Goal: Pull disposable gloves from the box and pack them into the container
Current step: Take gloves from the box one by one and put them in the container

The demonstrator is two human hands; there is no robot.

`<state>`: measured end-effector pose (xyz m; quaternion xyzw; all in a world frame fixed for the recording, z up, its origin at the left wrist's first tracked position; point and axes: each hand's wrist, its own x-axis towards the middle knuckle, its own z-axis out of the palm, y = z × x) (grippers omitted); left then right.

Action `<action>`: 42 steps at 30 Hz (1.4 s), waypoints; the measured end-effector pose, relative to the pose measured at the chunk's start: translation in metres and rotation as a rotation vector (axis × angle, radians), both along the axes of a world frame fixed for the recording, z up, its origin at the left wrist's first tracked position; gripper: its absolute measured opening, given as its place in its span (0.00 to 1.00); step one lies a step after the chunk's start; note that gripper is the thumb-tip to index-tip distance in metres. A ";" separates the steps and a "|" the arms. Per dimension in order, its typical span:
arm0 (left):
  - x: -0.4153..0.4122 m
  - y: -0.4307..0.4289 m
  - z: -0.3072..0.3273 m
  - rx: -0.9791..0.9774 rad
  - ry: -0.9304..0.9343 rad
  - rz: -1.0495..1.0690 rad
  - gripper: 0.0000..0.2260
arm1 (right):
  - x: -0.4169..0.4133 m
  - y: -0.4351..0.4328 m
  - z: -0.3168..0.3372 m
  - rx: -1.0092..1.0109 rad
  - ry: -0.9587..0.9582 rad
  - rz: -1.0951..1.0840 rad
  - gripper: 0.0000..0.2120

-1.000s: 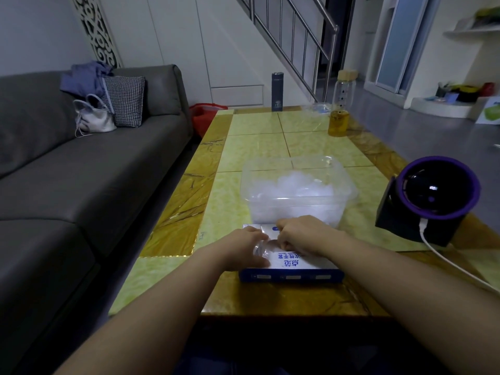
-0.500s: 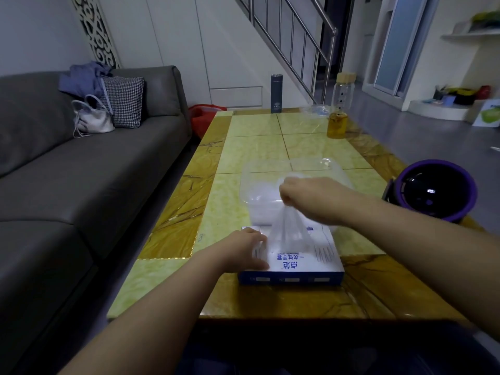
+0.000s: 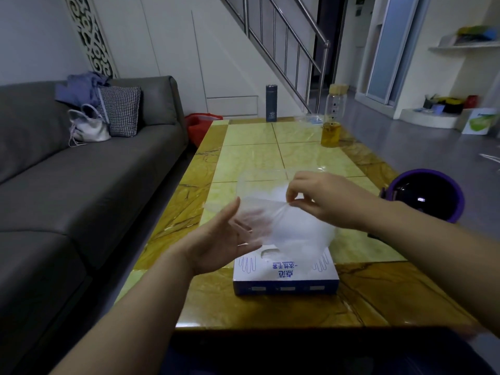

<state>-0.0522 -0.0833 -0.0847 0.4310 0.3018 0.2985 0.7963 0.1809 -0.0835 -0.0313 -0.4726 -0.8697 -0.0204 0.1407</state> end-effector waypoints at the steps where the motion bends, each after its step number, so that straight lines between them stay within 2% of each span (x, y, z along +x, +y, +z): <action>1: 0.004 0.000 0.003 -0.053 -0.086 0.011 0.48 | -0.002 -0.003 -0.002 -0.013 0.008 0.015 0.05; 3: 0.013 -0.001 0.010 -0.097 -0.157 0.052 0.44 | -0.006 -0.006 -0.006 -0.026 0.010 0.036 0.06; 6: 0.033 0.004 0.016 -0.042 -0.086 0.222 0.24 | -0.009 -0.005 -0.012 0.009 0.057 0.034 0.06; 7: 0.038 0.008 0.018 -0.035 -0.101 0.274 0.18 | -0.008 -0.002 -0.013 0.027 0.122 0.009 0.08; 9: 0.043 0.015 0.022 -0.054 -0.201 0.371 0.12 | -0.004 0.002 -0.016 0.021 0.369 -0.111 0.15; 11: 0.041 0.022 0.029 -0.063 -0.301 0.451 0.12 | 0.000 0.004 -0.019 -0.100 0.700 -0.275 0.23; 13: 0.038 0.030 0.034 -0.050 -0.363 0.478 0.10 | 0.001 0.008 -0.023 -0.325 1.025 -0.402 0.30; 16: 0.041 0.039 0.043 -0.026 -0.412 0.483 0.07 | -0.001 0.015 -0.029 -0.689 1.466 -0.429 0.39; 19: 0.046 0.047 0.048 -0.007 -0.460 0.512 0.10 | -0.009 0.019 -0.030 -0.866 1.654 -0.336 0.50; 20: 0.047 0.051 0.048 -0.004 -0.469 0.527 0.11 | -0.010 0.024 -0.028 -0.847 1.691 -0.314 0.54; 22: 0.049 0.057 0.049 0.000 -0.472 0.536 0.12 | -0.009 0.031 -0.021 -0.712 1.727 -0.280 0.50; 24: 0.053 0.063 0.048 -0.008 -0.442 0.532 0.11 | -0.005 0.042 -0.015 -0.567 1.643 -0.238 0.37; 26: 0.055 0.072 0.042 -0.027 -0.385 0.560 0.13 | 0.003 0.052 -0.013 -0.485 1.407 -0.231 0.27; 28: 0.050 0.086 0.034 -0.052 -0.302 0.660 0.15 | 0.015 0.063 -0.017 -0.418 1.123 -0.325 0.25; 31: 0.031 0.107 0.022 -0.059 -0.049 0.996 0.20 | 0.030 0.074 -0.027 -0.398 0.758 -0.477 0.28; 32: 0.024 0.110 0.021 0.043 0.111 1.125 0.21 | 0.032 0.077 -0.030 -0.412 0.685 -0.492 0.29; 33: 0.021 0.111 0.021 0.247 0.312 1.207 0.22 | 0.033 0.080 -0.033 -0.433 0.620 -0.497 0.29; 34: 0.022 0.109 0.024 0.546 0.495 1.217 0.22 | 0.033 0.083 -0.037 -0.464 0.562 -0.500 0.30; 35: 0.029 0.105 0.031 0.872 0.633 1.126 0.20 | 0.031 0.086 -0.039 -0.492 0.501 -0.504 0.31; 36: 0.037 0.103 0.036 1.142 0.743 0.922 0.18 | 0.030 0.089 -0.040 -0.516 0.440 -0.507 0.31; 37: 0.049 0.103 0.039 1.316 0.867 0.638 0.17 | 0.029 0.093 -0.041 -0.539 0.384 -0.509 0.32; 39: 0.072 0.110 0.036 1.390 1.172 0.068 0.16 | 0.026 0.099 -0.042 -0.571 0.274 -0.512 0.33; 40: 0.080 0.115 0.032 1.344 1.314 -0.152 0.18 | 0.025 0.101 -0.043 -0.575 0.188 -0.514 0.33; 42: 0.091 0.127 0.022 1.177 1.533 -0.447 0.22 | 0.023 0.107 -0.046 -0.568 -0.064 -0.515 0.32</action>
